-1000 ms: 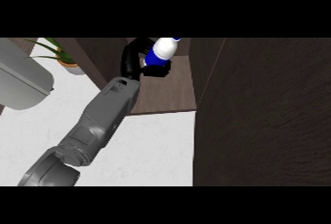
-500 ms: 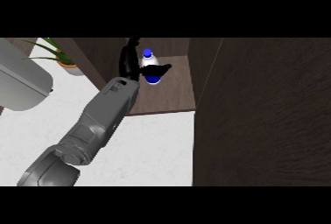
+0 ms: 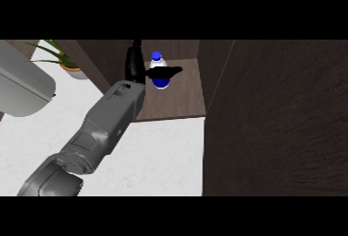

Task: Pick up the bottled water, place it into the cabinet and close the cabinet

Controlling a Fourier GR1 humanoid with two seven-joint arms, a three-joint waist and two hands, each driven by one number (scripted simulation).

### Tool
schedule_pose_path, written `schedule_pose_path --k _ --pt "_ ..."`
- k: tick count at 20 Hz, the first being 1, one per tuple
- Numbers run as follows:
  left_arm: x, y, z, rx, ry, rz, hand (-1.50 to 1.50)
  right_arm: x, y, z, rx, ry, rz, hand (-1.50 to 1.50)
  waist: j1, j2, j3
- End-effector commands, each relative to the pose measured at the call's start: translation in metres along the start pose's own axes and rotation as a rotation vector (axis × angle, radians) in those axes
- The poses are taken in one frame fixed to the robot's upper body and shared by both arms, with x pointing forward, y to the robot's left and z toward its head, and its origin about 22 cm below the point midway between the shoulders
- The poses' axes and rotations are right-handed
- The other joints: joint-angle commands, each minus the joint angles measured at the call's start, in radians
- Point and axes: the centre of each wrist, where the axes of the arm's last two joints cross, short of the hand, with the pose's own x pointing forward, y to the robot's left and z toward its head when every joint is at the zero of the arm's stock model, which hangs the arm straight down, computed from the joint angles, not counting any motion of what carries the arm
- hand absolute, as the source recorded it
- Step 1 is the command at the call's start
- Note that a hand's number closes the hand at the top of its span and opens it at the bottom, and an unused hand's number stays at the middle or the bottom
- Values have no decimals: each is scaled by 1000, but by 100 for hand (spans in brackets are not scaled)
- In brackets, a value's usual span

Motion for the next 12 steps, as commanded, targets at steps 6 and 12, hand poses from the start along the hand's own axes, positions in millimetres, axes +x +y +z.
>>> schedule_pose_path --k 6,12 --pt "-17 18 2 -66 -98 231 -150 9 1 9 -30 3 26 -150 45 -12 -5" --pt "-17 34 -5 -118 -181 334 -150 18 1 16 -28 7 24 -150 66 -22 -4"
